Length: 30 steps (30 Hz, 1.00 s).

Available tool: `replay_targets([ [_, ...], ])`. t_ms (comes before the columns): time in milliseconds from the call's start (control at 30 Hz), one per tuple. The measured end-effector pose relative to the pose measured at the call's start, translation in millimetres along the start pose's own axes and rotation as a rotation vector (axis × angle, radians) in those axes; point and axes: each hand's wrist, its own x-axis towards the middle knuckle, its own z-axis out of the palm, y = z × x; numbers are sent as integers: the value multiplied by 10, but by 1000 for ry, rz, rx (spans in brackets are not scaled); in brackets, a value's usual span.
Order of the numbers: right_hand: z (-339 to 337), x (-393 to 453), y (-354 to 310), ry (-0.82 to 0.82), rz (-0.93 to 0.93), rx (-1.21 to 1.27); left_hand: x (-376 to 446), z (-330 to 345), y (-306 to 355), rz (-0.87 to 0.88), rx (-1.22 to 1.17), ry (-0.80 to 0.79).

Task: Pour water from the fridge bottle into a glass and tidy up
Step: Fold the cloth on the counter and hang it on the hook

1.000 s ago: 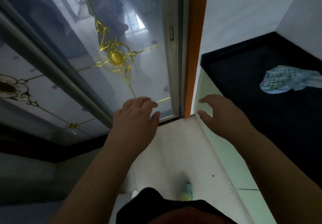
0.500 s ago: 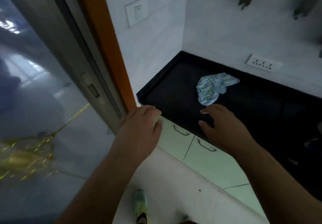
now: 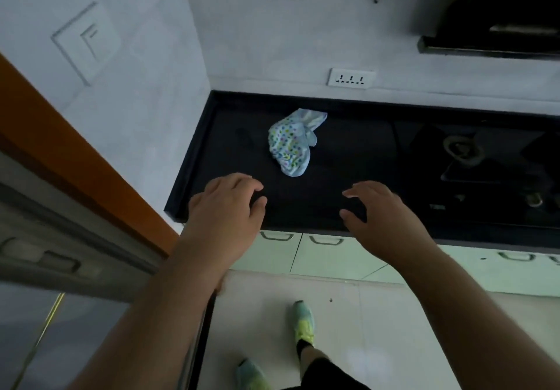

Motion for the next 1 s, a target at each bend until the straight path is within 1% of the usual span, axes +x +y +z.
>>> replay_targets([
  [233, 139, 515, 102, -30, 33, 29, 563, 131, -11, 33, 6, -38],
  [567, 455, 1698, 125, -161, -66, 52, 1395, 466, -77, -41, 12, -73],
  [733, 768, 2198, 116, -296, -72, 52, 1715, 667, -170, -49, 17, -143],
  [800, 934, 2479, 107, -327, -73, 43, 1930, 760, -232, -58, 16, -179],
  [1000, 1552, 3173, -82, -504, -91, -92, 2344, 991, -321, -75, 26, -290],
])
